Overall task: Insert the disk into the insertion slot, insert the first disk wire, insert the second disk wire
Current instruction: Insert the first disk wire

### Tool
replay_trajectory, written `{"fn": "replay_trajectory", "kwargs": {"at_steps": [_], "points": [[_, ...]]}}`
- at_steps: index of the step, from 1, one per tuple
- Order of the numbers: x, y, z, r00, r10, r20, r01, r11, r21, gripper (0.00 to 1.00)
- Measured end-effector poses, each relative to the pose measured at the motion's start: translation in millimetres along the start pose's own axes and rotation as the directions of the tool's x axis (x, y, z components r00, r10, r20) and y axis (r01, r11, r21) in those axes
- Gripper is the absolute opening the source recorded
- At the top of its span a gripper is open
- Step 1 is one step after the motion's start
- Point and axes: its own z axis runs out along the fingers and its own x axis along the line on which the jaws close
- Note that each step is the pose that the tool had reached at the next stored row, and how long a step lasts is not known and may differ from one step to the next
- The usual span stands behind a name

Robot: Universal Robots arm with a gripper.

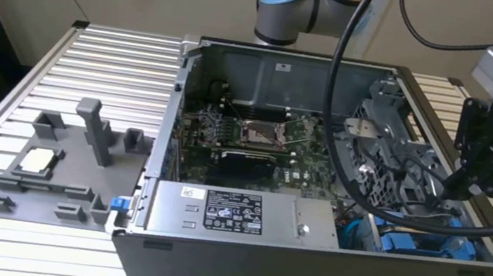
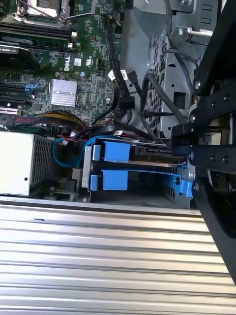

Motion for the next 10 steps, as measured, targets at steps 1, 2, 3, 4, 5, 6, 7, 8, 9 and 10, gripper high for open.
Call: {"fn": "replay_trajectory", "kwargs": {"at_steps": [1, 2, 3, 4, 5, 6, 7, 8, 9, 10], "points": [[0.0, 0.0, 0.0, 1.0, 0.0, 0.0, 0.0, 1.0, 0.0, 0.19], [0.0, 0.0, 0.0, 1.0, 0.0, 0.0, 0.0, 1.0, 0.0, 0.19], [0.0, 0.0, 0.0, 1.0, 0.0, 0.0, 0.0, 1.0, 0.0, 0.19], [0.0, 0.0, 0.0, 1.0, 0.0, 0.0, 0.0, 1.0, 0.0, 0.19], [0.0, 0.0, 0.0, 1.0, 0.0, 0.0, 0.0, 1.0, 0.0, 0.19], [0.0, -0.1, 0.0, 1.0, 0.0, 0.0, 0.0, 1.0, 0.0, 0.19], [0.0, -0.1, 0.0, 1.0, 0.0, 0.0001, 0.0, 1.0, 0.0, 0.19], [0.0, -0.1, 0.0, 1.0, 0.0, 0.0, 0.0, 1.0, 0.0, 0.19], [0.0, -0.1, 0.0, 1.0, 0.0, 0.0, 0.0, 1.0, -0.0001, 0.19], [0.1, -0.4, 0.0, 1.0, 0.0, 0.0002, 0.0, 1.0, -0.0028, 0.19]]}}
